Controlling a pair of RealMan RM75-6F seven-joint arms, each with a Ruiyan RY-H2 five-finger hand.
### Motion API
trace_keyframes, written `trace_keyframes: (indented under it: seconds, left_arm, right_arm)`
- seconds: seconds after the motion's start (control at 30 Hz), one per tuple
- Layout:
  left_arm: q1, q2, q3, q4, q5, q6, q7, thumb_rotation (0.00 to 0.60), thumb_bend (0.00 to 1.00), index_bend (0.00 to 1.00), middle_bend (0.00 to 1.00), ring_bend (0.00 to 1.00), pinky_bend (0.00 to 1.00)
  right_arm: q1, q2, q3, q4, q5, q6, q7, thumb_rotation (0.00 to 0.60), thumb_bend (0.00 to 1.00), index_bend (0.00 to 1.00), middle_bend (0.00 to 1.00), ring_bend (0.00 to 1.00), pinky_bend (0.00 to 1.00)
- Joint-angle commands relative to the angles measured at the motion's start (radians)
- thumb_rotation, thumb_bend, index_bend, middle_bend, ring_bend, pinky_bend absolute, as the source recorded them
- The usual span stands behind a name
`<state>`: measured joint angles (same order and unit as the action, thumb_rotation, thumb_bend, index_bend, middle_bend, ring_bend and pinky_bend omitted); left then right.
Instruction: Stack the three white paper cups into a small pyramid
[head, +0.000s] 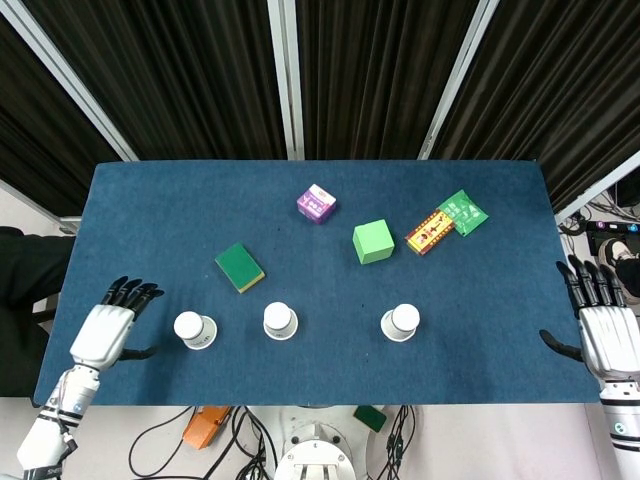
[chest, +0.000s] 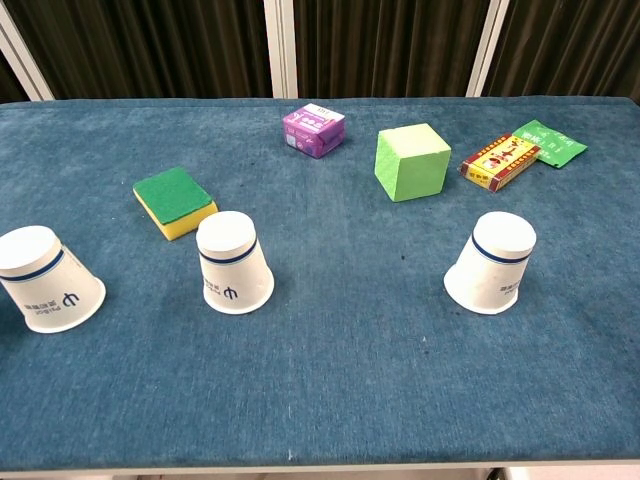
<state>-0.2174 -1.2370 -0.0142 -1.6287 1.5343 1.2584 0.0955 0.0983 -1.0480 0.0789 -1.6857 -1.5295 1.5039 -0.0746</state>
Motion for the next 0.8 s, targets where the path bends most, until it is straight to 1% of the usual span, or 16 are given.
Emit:
trace_keyframes:
  seconds: [0.03,0.1,0.17,0.27,0.6,0.67,0.8]
  left_arm:
    - [-0.030,-0.016,-0.003,-0.021,-0.048,-0.055,0.044,0.600,0.11,0.21,0.16,0.10,0.00]
    - [-0.038,-0.017,-0.002,-0.030,-0.065,-0.073,0.051,0.590,0.12,0.23,0.16,0.10,0.00]
    - [-0.045,-0.021,-0.002,-0.032,-0.080,-0.089,0.049,0.549,0.14,0.24,0.16,0.10,0.00]
    - [-0.052,-0.026,0.000,-0.029,-0.096,-0.106,0.045,0.516,0.16,0.24,0.16,0.10,0.00]
    - [-0.077,-0.045,0.010,-0.023,-0.082,-0.127,0.004,0.479,0.20,0.25,0.16,0.10,0.00]
    - [-0.084,-0.051,0.011,-0.019,-0.083,-0.134,0.005,0.475,0.21,0.26,0.16,0.10,0.00]
    - [-0.092,-0.067,0.010,-0.006,-0.092,-0.137,0.025,0.473,0.23,0.34,0.18,0.11,0.00]
  right_arm:
    - [0.000,0.000,0.000,0.003,0.002,-0.001,0.003,0.600,0.25,0.00,0.07,0.00,0.01]
    - [0.001,-0.001,0.001,0.005,0.005,-0.005,0.004,0.600,0.25,0.00,0.07,0.00,0.01]
    - [0.004,-0.003,0.002,0.007,0.008,-0.010,0.003,0.600,0.25,0.00,0.07,0.00,0.01]
    - [0.008,-0.007,0.003,0.010,0.008,-0.017,0.001,0.600,0.25,0.00,0.07,0.00,0.01]
    - [0.016,-0.010,0.004,0.013,0.014,-0.030,-0.002,0.600,0.25,0.00,0.07,0.00,0.01]
    - [0.016,-0.010,0.005,0.013,0.016,-0.030,-0.001,0.600,0.25,0.00,0.07,0.00,0.01]
    - [0.016,-0.011,0.005,0.017,0.023,-0.035,0.002,0.600,0.25,0.00,0.07,0.00,0.01]
